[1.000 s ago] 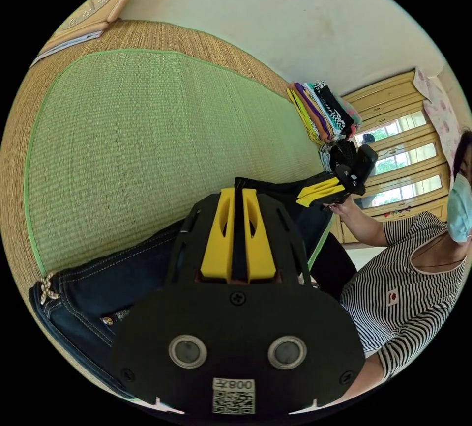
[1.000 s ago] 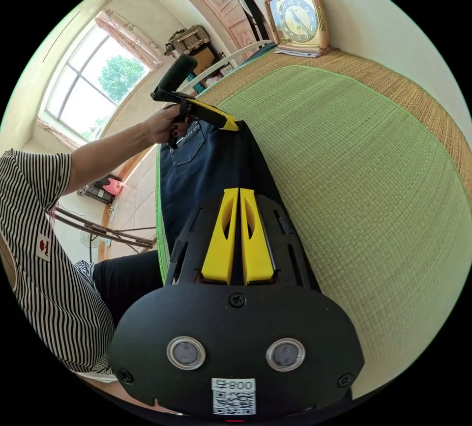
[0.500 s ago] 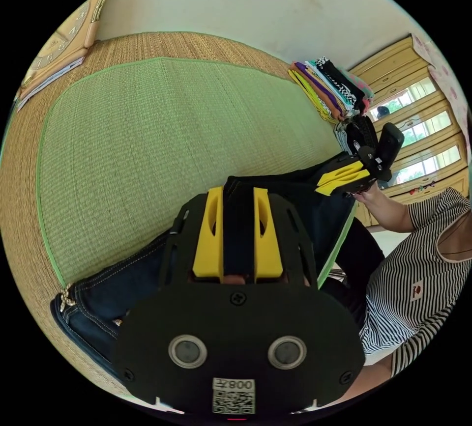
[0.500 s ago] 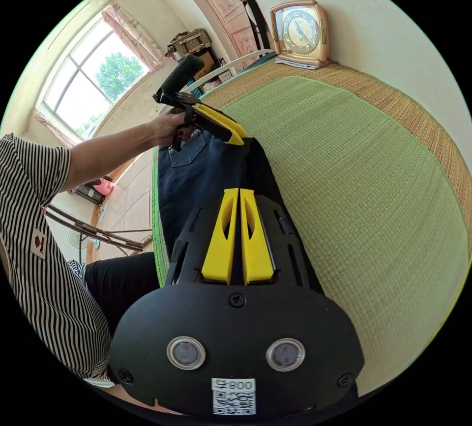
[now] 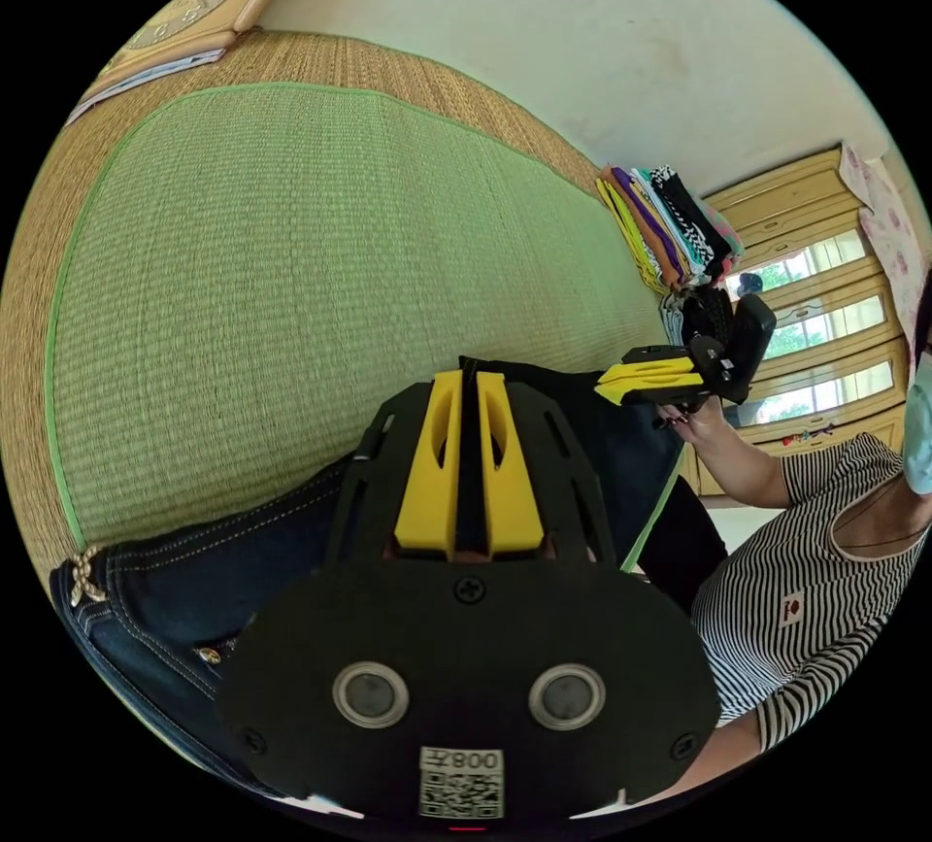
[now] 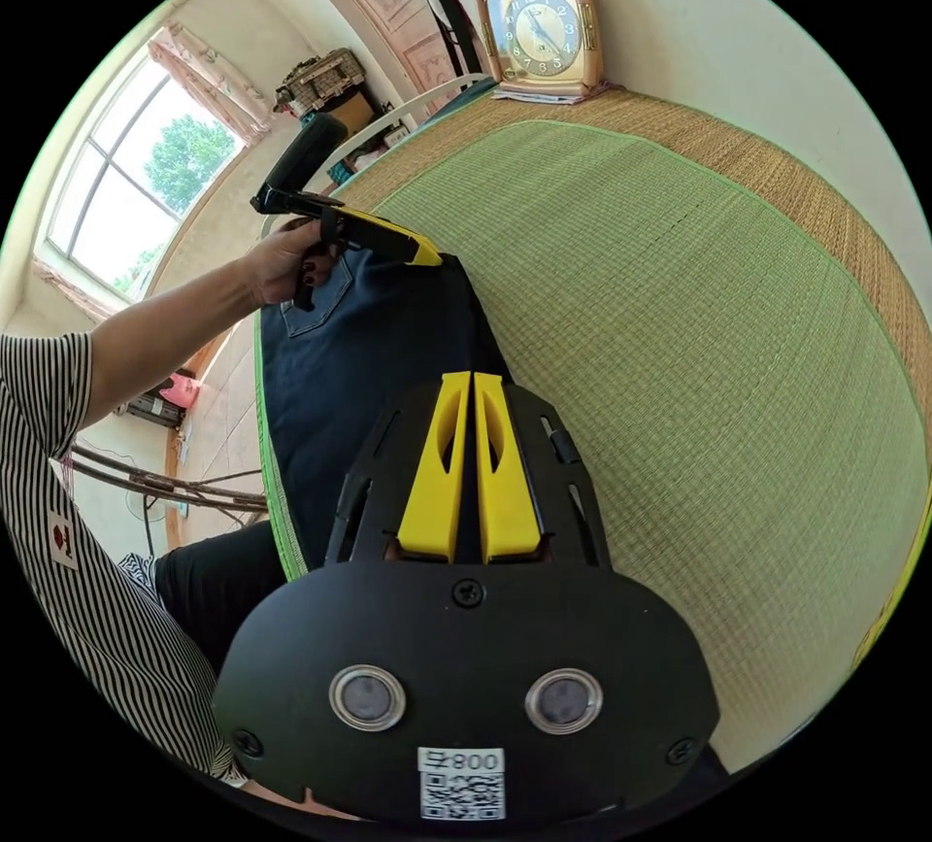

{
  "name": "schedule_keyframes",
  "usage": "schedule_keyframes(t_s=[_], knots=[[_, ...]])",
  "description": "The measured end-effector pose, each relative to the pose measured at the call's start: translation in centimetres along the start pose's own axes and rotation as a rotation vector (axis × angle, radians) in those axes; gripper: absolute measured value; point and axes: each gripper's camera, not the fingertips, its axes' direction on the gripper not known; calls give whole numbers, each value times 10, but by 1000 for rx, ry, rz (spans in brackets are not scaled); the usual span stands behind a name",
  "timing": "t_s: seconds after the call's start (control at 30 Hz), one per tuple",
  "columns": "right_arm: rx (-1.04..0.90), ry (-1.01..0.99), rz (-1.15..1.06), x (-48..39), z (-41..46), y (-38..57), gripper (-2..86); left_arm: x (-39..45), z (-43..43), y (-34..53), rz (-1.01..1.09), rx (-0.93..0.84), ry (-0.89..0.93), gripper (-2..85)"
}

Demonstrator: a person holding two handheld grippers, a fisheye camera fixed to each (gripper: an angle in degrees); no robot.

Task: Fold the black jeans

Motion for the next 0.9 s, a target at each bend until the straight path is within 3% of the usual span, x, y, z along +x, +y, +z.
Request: schedule_keyframes(t_s=[0.3,0.6,0.9], knots=[[50,35,56,-7,-28,18,19,0,18,16,-1,8,-69,27],[-31,76,16,-22,-24,25,74,10,13,50,11,90,-42,26],[-83,159,1,-49,-15,23,14,24,19,81,37,89,-95,25]])
